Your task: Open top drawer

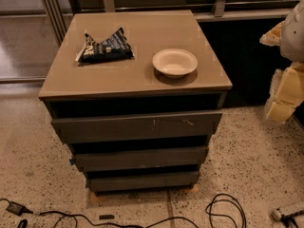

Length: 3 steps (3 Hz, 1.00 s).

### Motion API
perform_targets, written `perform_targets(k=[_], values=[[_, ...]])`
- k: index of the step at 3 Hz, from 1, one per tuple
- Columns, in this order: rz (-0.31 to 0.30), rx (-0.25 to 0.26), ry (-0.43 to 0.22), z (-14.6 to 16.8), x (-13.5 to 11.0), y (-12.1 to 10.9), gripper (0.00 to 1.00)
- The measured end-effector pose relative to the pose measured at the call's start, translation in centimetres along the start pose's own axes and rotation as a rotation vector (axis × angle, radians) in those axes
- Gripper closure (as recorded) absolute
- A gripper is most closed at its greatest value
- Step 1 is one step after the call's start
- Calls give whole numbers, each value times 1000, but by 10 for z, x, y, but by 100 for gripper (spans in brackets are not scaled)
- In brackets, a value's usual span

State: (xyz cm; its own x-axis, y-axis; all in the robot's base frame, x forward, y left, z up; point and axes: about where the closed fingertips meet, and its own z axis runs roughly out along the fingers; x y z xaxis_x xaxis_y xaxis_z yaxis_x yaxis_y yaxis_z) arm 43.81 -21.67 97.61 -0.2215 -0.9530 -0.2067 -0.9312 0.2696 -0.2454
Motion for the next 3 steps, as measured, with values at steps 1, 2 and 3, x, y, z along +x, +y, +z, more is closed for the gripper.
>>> perform_targets(k=[1,2,3], values=[[0,0,0,0,0,0,0],[-24,16,-33,3,-2,0,0],[-69,46,-130,19,-6,8,0]])
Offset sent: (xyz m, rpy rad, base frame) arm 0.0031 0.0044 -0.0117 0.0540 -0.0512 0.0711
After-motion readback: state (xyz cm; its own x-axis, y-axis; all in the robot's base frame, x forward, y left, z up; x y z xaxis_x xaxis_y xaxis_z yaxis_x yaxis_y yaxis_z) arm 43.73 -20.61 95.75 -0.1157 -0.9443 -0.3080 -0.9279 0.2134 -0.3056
